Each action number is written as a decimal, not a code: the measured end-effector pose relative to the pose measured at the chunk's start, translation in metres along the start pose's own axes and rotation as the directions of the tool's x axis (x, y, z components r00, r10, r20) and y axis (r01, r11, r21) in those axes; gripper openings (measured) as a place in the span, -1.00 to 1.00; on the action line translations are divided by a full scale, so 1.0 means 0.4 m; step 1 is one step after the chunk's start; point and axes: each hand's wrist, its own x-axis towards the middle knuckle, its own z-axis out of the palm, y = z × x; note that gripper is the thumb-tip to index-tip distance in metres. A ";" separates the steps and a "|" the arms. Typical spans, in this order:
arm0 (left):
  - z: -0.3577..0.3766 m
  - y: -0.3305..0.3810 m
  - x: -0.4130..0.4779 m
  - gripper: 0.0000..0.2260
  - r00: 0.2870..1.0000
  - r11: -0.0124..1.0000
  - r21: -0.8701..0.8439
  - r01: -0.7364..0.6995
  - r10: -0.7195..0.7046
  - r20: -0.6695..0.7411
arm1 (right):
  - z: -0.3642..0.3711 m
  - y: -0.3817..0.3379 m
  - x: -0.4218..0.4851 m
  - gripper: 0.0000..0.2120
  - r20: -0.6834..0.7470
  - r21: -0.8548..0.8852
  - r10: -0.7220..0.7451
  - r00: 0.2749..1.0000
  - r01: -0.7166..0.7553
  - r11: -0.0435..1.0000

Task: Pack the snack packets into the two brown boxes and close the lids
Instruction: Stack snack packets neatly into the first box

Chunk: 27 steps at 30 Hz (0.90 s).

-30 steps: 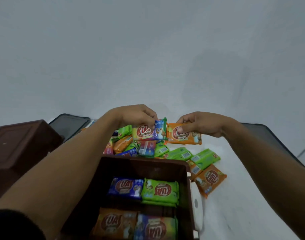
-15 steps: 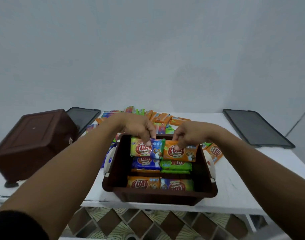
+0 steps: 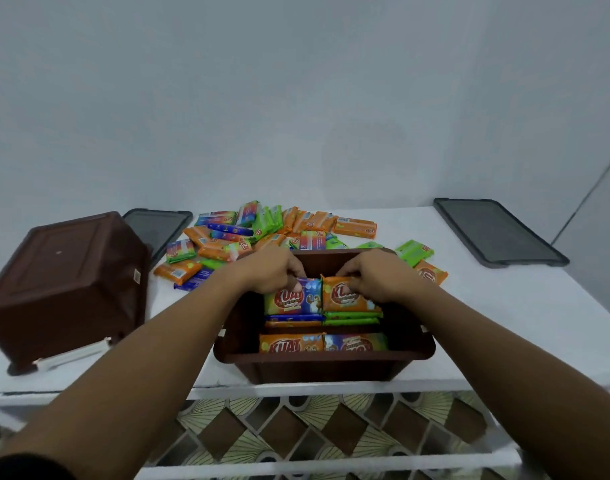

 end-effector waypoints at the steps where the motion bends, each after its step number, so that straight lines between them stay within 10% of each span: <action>1: 0.008 -0.003 0.002 -0.78 0.999 1.000 -0.002 -0.006 0.006 -0.032 | 0.001 -0.002 -0.001 -0.71 -0.003 -0.016 0.000 1.000 0.000 1.000; 18: 0.068 0.026 -0.018 -0.86 0.960 0.932 0.363 0.012 0.091 -0.266 | 0.012 -0.018 -0.008 -0.73 -0.015 -0.241 -0.061 0.998 0.056 0.969; 27: 0.052 0.024 -0.032 -0.88 0.990 0.994 -0.080 -0.069 0.059 -0.125 | -0.002 -0.027 -0.012 -0.52 0.172 -0.253 -0.040 0.984 0.084 0.964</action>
